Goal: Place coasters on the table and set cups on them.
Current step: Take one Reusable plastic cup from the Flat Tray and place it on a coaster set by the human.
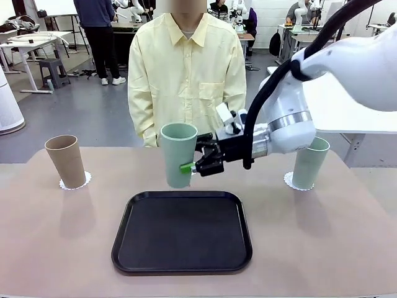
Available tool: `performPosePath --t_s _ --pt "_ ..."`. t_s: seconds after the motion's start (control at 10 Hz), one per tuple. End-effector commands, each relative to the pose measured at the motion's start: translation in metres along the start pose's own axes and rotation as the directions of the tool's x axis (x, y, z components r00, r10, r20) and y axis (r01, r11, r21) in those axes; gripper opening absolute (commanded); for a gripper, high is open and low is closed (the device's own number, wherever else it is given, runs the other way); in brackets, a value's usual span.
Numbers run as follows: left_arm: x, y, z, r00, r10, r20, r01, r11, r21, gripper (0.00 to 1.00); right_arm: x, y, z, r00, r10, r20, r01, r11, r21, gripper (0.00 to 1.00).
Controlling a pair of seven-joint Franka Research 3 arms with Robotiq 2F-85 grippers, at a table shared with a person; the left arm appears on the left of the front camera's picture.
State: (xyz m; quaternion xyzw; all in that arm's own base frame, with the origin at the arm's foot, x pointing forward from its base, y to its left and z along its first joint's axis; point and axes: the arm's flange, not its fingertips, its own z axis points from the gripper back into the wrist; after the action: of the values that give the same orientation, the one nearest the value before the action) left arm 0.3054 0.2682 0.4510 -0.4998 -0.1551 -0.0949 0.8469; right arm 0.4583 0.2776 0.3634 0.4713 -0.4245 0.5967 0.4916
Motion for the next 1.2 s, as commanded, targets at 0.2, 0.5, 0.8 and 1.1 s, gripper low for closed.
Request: performPosePath --t_s 0.2,0.5,0.8,1.1 --pt "0.001 -0.003 0.001 1.0 0.011 0.017 -0.011 1.0 -0.013 1.0 0.02 -0.003 0.0 0.992 -0.116 -0.05 0.111 0.99 -0.089 0.24" --pt "0.001 -0.003 0.001 1.0 0.011 0.017 -0.011 1.0 -0.013 1.0 0.028 0.003 0.008 0.999 -0.035 -0.017 0.035 0.999 -0.032 0.24" --pt "0.001 -0.003 0.001 1.0 0.011 0.017 -0.011 1.0 -0.013 1.0 0.025 -0.02 0.016 0.998 -0.046 -0.032 0.045 0.998 -0.038 0.83" --pt "0.001 -0.003 0.001 1.0 0.011 0.017 -0.011 1.0 -0.013 1.0 0.015 -0.072 0.033 0.996 0.004 -0.084 -0.006 1.0 -0.028 0.83"
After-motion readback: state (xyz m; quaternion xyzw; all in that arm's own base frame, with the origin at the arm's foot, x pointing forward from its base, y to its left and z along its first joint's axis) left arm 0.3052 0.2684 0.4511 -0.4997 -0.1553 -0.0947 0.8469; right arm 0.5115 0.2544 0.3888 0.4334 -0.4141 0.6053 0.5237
